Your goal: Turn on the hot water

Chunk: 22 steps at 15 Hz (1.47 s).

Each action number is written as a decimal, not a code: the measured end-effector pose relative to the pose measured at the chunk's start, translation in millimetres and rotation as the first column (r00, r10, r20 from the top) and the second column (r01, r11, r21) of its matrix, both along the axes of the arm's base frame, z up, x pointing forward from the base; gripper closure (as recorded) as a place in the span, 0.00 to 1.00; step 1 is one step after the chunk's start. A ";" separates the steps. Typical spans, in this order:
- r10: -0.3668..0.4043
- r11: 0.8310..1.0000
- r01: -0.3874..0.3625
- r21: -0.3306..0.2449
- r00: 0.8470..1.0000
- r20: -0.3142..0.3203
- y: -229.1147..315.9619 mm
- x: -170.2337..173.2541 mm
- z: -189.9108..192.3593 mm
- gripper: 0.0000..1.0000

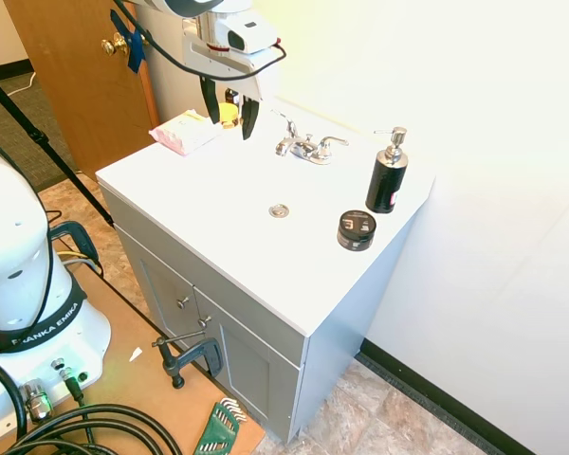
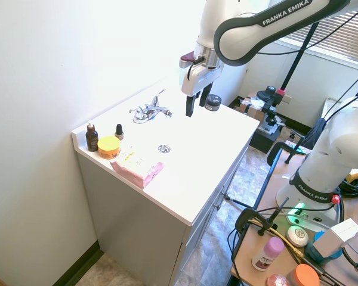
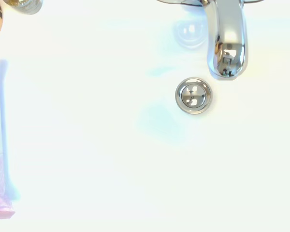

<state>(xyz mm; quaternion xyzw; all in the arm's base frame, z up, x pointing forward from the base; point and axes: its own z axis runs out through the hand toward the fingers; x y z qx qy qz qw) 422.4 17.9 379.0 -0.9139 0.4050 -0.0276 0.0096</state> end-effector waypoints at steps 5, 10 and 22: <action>-0.033 0.999 0.034 -0.039 0.999 0.027 17.1 17.0 -11.8 0.00; -0.216 0.964 0.245 -0.103 0.948 0.234 44.0 88.2 -7.3 0.00; -0.309 0.915 0.389 -0.107 0.847 0.432 73.1 178.9 -57.5 0.00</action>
